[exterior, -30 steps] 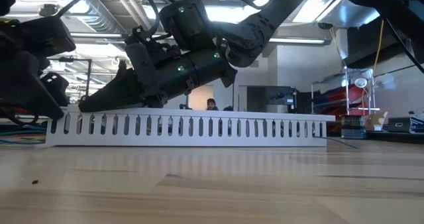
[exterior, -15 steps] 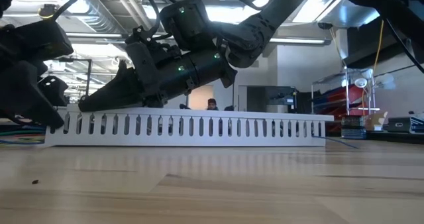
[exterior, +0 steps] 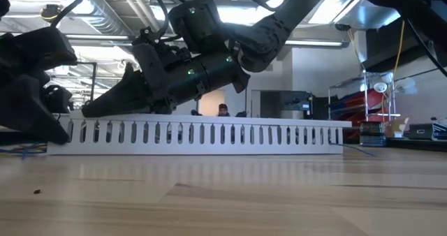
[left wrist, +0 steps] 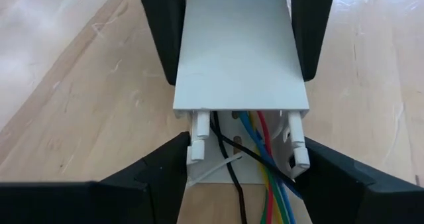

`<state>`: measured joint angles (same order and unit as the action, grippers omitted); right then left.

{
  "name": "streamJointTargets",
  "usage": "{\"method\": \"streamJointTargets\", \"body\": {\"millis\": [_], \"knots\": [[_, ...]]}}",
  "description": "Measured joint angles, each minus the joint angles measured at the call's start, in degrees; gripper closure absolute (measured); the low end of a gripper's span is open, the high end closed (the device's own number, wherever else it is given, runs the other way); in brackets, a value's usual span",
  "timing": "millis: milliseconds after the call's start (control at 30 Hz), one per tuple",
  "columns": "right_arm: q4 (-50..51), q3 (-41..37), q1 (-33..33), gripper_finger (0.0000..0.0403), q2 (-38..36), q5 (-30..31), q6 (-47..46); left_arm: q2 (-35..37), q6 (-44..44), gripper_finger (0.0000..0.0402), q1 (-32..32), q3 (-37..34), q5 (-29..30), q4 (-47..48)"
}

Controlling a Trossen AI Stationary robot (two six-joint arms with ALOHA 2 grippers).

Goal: Ziptie cables
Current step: Close the white cable duct

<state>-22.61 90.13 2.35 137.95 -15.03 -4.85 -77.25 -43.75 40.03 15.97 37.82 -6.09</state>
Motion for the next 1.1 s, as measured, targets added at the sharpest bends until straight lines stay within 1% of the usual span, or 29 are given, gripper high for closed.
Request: {"method": "streamJointTargets", "body": {"millis": [167, 533, 1100], "knots": [[-0.47, 0.16, 0.31, 0.0169, 0.06, 0.36, -0.08, -1.73, 0.77, 0.0165, 0.00, -0.04, 0.15, -2.76], [1.81, 4.58, 0.37, 0.0169, 2.01, 0.38, -0.06, -2.03, 0.66, 0.0165, -0.02, -0.07, 0.06, -3.43], [0.50, 4.61, 0.04, 0.0169, 2.07, 0.51, -1.24, -2.08, 0.42, 0.0165, -0.07, -0.07, 0.06, -3.54]]}}
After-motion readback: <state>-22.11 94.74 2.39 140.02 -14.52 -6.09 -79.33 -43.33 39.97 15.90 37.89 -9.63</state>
